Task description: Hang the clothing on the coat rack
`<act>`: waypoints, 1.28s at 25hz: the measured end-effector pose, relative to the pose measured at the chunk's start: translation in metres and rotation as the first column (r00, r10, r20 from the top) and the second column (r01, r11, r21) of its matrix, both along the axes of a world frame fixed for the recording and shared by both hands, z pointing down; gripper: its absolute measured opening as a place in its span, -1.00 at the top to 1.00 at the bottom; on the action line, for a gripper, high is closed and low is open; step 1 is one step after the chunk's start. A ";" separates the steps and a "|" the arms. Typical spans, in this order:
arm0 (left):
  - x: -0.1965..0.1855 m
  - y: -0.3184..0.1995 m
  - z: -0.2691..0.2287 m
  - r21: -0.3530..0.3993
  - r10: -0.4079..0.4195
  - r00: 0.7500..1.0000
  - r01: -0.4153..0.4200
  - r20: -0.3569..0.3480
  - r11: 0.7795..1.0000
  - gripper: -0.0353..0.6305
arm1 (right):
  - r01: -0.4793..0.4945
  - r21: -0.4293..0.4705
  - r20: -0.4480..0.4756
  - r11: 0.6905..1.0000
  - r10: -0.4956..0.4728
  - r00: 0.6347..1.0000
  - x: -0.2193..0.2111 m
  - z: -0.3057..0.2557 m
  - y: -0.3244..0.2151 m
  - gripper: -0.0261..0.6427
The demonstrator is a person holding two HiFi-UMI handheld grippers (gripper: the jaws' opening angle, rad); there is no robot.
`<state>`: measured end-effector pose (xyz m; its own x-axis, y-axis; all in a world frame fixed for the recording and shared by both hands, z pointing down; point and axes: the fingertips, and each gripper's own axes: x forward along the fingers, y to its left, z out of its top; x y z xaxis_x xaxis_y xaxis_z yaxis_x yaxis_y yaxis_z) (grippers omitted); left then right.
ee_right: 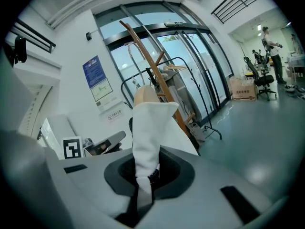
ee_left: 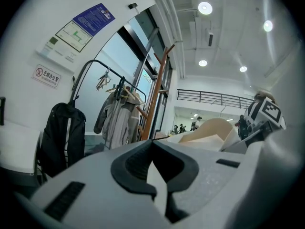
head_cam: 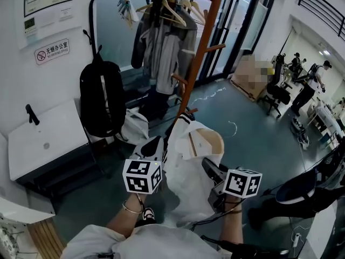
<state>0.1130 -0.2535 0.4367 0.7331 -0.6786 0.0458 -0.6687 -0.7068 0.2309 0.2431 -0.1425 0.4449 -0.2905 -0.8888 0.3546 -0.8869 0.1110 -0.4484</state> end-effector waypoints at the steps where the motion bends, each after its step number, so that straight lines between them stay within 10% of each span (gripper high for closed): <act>1: 0.000 -0.005 0.001 -0.004 -0.006 1.000 0.006 -0.002 1.000 0.87 | 0.011 -0.003 -0.002 1.000 -0.011 1.000 -0.001 0.000 -0.005 0.81; 32: -0.049 -0.140 0.024 -0.044 -0.234 0.972 0.235 0.024 0.971 0.87 | 0.306 -0.015 0.055 0.952 -0.305 0.951 -0.067 -0.001 -0.179 0.81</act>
